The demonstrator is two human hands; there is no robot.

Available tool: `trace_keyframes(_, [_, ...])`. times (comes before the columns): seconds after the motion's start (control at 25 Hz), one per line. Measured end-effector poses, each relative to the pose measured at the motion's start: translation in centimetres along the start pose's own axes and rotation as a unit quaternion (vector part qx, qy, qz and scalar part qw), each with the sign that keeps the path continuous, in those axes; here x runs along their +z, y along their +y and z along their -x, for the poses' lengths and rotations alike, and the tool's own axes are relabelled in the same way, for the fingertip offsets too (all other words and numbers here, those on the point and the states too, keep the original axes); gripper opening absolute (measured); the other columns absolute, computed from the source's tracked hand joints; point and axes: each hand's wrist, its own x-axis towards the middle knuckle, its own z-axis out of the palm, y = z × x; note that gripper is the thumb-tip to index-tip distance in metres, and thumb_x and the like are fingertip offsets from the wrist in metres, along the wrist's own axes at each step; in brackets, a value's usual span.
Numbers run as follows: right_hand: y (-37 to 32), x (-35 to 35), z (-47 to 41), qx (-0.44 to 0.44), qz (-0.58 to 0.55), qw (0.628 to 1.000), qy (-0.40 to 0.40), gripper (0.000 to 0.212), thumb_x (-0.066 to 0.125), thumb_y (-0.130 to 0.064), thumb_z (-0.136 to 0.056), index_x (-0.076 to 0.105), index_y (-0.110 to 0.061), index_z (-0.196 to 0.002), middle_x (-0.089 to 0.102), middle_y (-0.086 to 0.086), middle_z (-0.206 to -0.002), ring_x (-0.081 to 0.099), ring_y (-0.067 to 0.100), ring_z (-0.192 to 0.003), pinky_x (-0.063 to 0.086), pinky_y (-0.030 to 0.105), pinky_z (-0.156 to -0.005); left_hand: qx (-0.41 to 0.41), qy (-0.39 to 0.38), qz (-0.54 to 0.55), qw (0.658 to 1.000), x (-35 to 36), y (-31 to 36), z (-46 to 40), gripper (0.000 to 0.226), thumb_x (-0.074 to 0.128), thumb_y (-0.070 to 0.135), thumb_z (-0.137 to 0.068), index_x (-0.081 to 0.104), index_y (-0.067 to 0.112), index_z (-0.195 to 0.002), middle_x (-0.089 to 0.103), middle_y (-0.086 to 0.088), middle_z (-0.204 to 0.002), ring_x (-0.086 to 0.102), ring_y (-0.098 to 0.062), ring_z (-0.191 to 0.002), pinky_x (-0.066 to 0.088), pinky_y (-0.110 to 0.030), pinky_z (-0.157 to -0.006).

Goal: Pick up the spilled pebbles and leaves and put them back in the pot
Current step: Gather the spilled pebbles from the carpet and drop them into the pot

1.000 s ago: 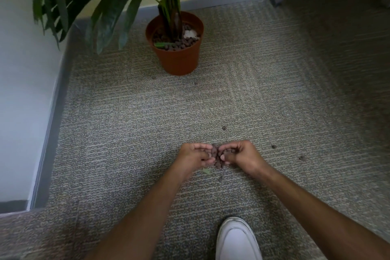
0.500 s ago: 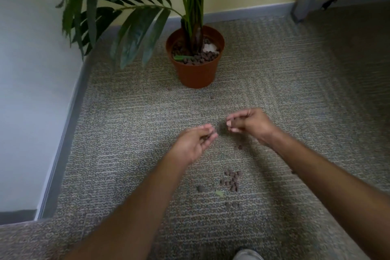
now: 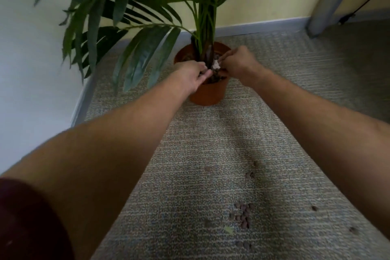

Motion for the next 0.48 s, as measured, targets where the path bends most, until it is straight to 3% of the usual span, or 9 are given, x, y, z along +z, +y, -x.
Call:
trace_keyframes(0.08, [-0.2, 0.0, 0.4, 0.008, -0.051, 0.998, -0.025, 0.014, 0.056, 0.003, -0.086, 0.063, -0.004, -0.077, 0.06, 0.008, -0.079, 0.063, 0.019, -0.073, 0.06, 0.034, -0.066, 0.017, 0.016, -0.033, 0.999, 0.2, 0.3, -0.9, 0.029, 0.045, -0.013, -0.091, 0.056, -0.008, -0.118, 0.058, -0.019, -0.12, 0.059, -0.03, -0.114, 0.054, -0.02, -0.048])
trace_keyframes(0.2, [-0.7, -0.3, 0.6, 0.002, -0.108, 0.991, -0.085, 0.025, 0.042, 0.007, -0.09, 0.062, -0.006, -0.086, 0.06, 0.01, -0.091, 0.062, 0.025, -0.089, 0.058, 0.041, -0.079, 0.067, 0.019, -0.083, 0.994, 0.2, 0.5, -1.6, 0.031, 0.046, -0.008, -0.093, 0.058, -0.002, -0.12, 0.062, -0.015, -0.118, 0.065, -0.025, -0.101, 0.057, -0.021, -0.058])
trace_keyframes(0.32, [-0.8, -0.2, 0.9, -0.013, -0.08, 0.991, -0.11, 0.032, 0.036, 0.007, -0.089, 0.064, -0.007, -0.095, 0.061, 0.016, -0.101, 0.061, 0.031, -0.095, 0.057, 0.041, -0.076, 0.104, 0.019, -0.134, 0.985, 0.3, -0.2, -1.8, 0.025, 0.045, -0.002, -0.095, 0.065, 0.007, -0.107, 0.065, -0.012, -0.108, 0.065, -0.019, -0.082, 0.057, -0.023, -0.051])
trace_keyframes(0.48, [0.1, -0.4, 1.2, -0.063, -0.045, 0.993, -0.093, 0.03, 0.04, 0.01, -0.082, 0.065, -0.006, -0.088, 0.062, 0.014, -0.086, 0.062, 0.027, -0.084, 0.053, 0.038, -0.07, 0.236, 0.057, -0.274, 0.93, -0.4, -0.9, -2.8, 0.028, 0.048, 0.002, -0.092, 0.07, 0.018, -0.097, 0.066, -0.005, -0.11, 0.065, -0.016, -0.091, 0.06, -0.031, -0.075])
